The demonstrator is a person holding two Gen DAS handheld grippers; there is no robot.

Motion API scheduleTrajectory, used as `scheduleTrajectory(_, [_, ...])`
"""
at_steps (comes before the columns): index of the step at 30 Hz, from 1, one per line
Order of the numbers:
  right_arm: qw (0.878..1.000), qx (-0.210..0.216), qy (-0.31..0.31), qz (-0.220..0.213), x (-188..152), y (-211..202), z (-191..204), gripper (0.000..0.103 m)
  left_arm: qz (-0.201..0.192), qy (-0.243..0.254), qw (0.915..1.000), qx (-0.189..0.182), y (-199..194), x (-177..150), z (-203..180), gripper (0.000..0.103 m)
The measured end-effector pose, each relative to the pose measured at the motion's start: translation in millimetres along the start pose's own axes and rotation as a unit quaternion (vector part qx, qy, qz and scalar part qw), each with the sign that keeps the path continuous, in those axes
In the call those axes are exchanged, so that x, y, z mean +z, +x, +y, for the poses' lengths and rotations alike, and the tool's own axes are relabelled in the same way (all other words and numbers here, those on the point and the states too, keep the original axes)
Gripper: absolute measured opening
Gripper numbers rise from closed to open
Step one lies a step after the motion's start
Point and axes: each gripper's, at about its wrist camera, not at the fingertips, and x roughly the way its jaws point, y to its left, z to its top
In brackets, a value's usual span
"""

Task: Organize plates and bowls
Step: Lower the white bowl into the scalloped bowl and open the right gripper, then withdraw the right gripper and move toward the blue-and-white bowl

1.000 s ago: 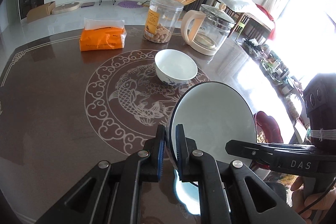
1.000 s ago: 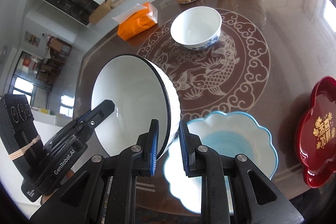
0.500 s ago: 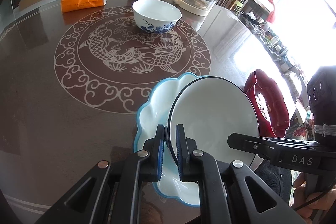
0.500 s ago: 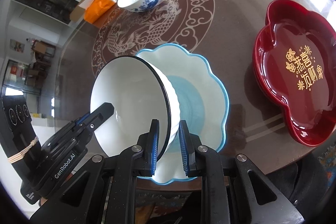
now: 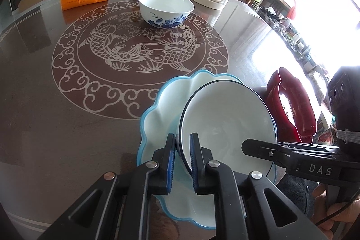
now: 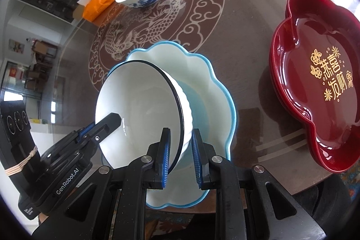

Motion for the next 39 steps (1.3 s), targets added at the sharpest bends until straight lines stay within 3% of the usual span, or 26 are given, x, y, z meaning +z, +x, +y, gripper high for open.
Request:
scheduleTrajectory(3, [1.0, 0.003, -0.009, -0.006, 0.6, 0.8, 1.7, 0.026, -0.005, 0.002, 1.0, 0.003, -1.7, -1.9, -1.5, 0.016])
scheduleTrajectory(6, [1.0, 0.016, -0.012, -0.018, -0.8, -1.2, 1.3, 0.039, -0.021, 0.017, 0.9995, 0.015, -6.9, -3.5, -6.2, 0.026])
scheduleTrajectory(8, [0.999, 0.007, -0.022, -0.036, -1.9, -7.0, 3.9, 0.045, -0.036, 0.018, 0.999, 0.018, -12.8, -4.6, -6.4, 0.049])
scheduleTrajectory(10, [0.998, 0.001, -0.036, -0.055, -3.8, -15.8, 7.9, 0.054, -0.052, 0.019, 0.9982, 0.022, -21.2, -5.9, -7.1, 0.057])
scheduleTrajectory(12, [0.996, 0.002, -0.049, -0.079, -7.7, -28.2, 12.3, 0.059, -0.079, 0.018, 0.9962, 0.035, -35.2, -8.8, -7.1, 0.067])
scheduleTrajectory(16, [0.981, -0.022, -0.088, -0.17, -29.4, -63.4, 25.8, 0.061, -0.14, 0.011, 0.99, 0.007, -73.0, -19.1, -6.2, 0.079])
scheduleTrajectory(18, [0.96, -0.049, -0.11, -0.252, -51.2, -83.1, 33.1, 0.062, -0.178, 0.012, 0.9839, 0.017, -92.2, -25.8, -8.2, 0.086])
scheduleTrajectory(19, [0.943, -0.064, -0.118, -0.305, -66.5, -93.5, 36.3, 0.063, -0.197, 0.013, 0.9799, 0.027, -100.4, -30.2, -8.7, 0.09])
scheduleTrajectory(23, [0.841, -0.135, -0.121, -0.51, -140.1, -124.1, 43.6, 0.077, -0.263, 0.014, 0.9607, 0.088, -123.5, -46.8, -5.9, 0.1])
scheduleTrajectory(25, [0.797, -0.154, -0.143, -0.567, -162.9, -126.3, 48.6, 0.082, -0.284, 0.015, 0.9518, 0.115, -128.7, -52.6, -1.6, 0.1])
scheduleTrajectory(26, [0.784, -0.17, -0.158, -0.575, -167.9, -123.0, 52.2, 0.082, -0.291, 0.013, 0.9482, 0.128, -129.3, -54.4, 1.4, 0.1])
scheduleTrajectory(27, [0.78, -0.191, -0.174, -0.571, -168.3, -119.1, 56.7, 0.082, -0.293, 0.009, 0.9459, 0.139, -129.1, -55.8, 5.8, 0.1])
scheduleTrajectory(30, [0.784, -0.227, -0.19, -0.546, -162.0, -108.7, 62.9, 0.082, -0.28, -0.011, 0.9482, 0.149, -124.1, -56.1, 21.0, 0.1])
scheduleTrajectory(34, [0.785, -0.207, -0.183, -0.554, -162.9, -113.6, 56.1, 0.082, -0.27, -0.039, 0.9512, 0.145, -121.9, -61.2, 39.4, 0.1])
scheduleTrajectory(39, [0.802, -0.208, -0.177, -0.532, -163.8, -108.4, 50.7, 0.082, -0.263, -0.059, 0.9536, 0.134, -121.1, -64.8, 51.4, 0.1])
